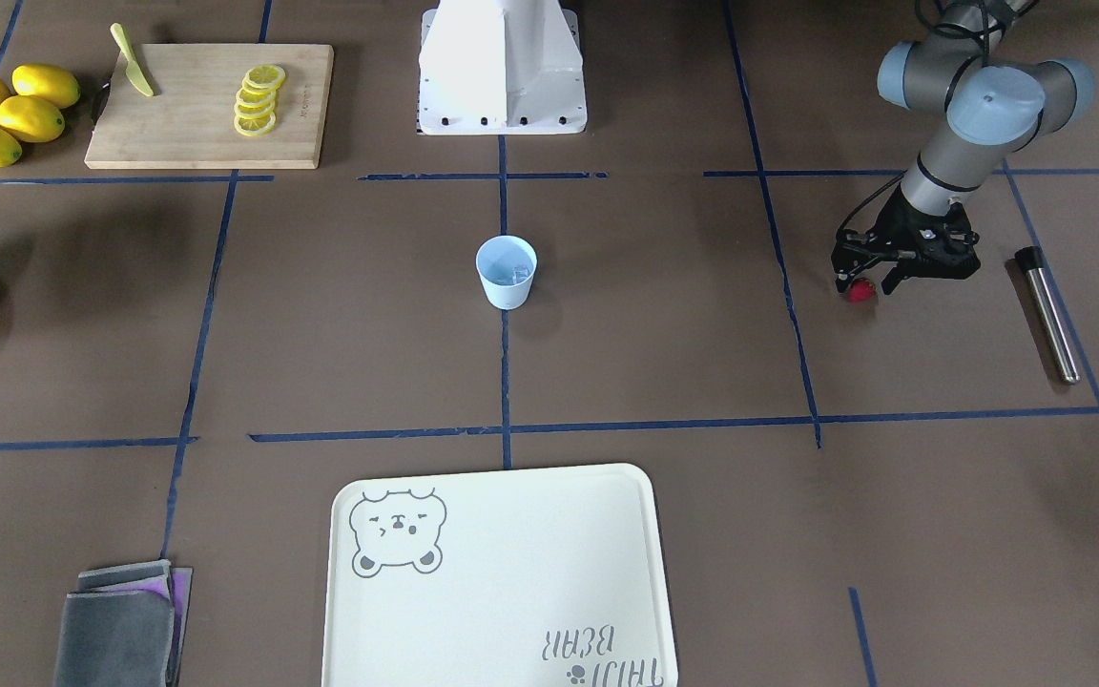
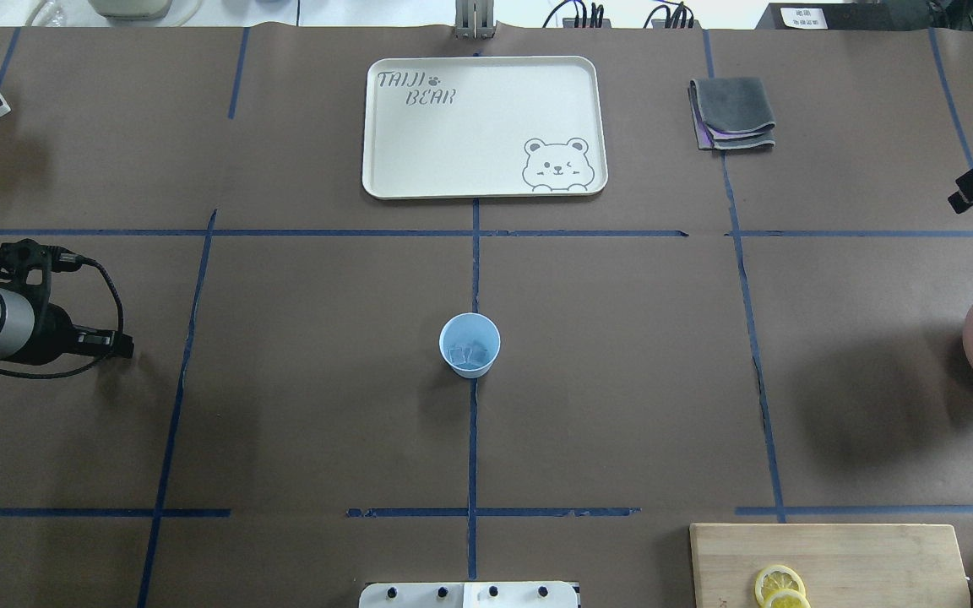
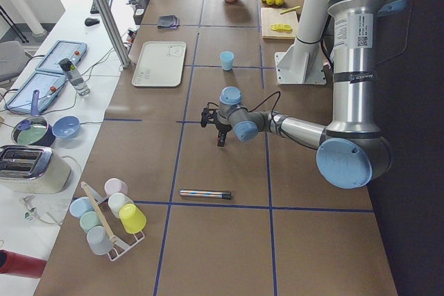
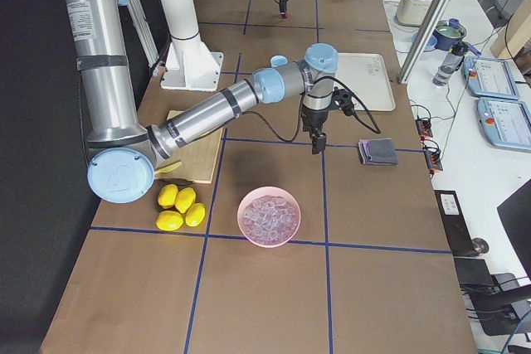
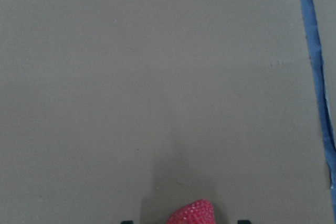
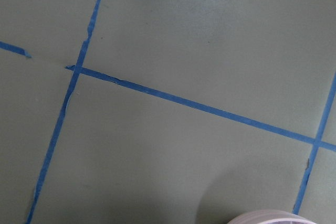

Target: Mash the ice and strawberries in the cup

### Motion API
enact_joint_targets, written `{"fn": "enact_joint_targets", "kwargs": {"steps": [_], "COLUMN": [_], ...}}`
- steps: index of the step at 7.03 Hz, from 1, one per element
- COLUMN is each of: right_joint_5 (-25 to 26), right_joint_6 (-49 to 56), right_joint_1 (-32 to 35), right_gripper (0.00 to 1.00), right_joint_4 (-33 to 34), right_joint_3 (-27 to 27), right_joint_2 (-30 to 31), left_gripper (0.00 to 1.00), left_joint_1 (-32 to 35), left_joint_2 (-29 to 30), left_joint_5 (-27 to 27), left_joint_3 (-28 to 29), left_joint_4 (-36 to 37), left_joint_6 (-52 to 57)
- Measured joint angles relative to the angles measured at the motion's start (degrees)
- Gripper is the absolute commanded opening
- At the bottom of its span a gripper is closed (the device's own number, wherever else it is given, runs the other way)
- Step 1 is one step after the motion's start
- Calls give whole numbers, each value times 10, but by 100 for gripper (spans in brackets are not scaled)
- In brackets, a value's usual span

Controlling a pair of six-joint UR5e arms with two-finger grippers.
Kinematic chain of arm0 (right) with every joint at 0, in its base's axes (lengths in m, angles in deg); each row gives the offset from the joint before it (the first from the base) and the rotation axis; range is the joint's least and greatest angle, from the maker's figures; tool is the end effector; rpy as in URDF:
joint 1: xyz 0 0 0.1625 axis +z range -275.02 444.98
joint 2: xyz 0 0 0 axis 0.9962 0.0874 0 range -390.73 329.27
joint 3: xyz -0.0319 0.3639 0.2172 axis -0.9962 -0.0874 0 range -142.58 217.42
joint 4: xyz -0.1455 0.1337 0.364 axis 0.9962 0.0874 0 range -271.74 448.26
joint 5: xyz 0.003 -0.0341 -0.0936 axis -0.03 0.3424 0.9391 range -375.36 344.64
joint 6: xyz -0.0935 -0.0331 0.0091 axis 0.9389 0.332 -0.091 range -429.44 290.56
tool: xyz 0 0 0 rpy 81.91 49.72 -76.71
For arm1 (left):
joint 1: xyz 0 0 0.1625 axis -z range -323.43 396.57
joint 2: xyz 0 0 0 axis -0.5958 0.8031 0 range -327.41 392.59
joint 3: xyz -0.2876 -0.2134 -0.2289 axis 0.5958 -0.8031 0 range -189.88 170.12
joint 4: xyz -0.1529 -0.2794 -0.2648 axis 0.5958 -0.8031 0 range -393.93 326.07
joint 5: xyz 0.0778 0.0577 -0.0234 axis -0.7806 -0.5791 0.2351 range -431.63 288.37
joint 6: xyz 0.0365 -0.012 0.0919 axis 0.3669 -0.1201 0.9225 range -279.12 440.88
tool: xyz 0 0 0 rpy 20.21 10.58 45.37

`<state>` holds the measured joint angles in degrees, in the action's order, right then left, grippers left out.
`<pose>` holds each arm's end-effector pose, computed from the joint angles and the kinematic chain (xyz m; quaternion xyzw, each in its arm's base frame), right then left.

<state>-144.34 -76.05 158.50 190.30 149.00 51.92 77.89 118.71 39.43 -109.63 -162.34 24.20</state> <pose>-0.0786 -0.5143 0.4395 0.0695 -0.3511 -0.1291 0.9248 0.3093 -0.4018 0.5435 0.0899 0.3973 0.0052 0.9133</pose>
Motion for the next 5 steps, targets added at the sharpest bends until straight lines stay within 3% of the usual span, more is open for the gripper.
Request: {"fn": "enact_joint_targets", "kwargs": {"steps": [1, 2, 5], "right_joint_5": [-8, -12, -27], "right_joint_6": [23, 36, 78], "right_joint_1": [14, 24, 60], "right_gripper": [100, 100, 100], "right_joint_4": [0, 0, -4], "right_joint_3": [-12, -20, -41], "right_joint_2": [3, 5, 22], "left_gripper": [17, 4, 0], "left_joint_1": [0, 0, 8], "left_joint_2": [0, 0, -7], "left_joint_5": [0, 0, 19], "left_joint_3": [0, -1, -43], "left_joint_4": [0, -1, 22], "left_joint_6": [0, 0, 0]}}
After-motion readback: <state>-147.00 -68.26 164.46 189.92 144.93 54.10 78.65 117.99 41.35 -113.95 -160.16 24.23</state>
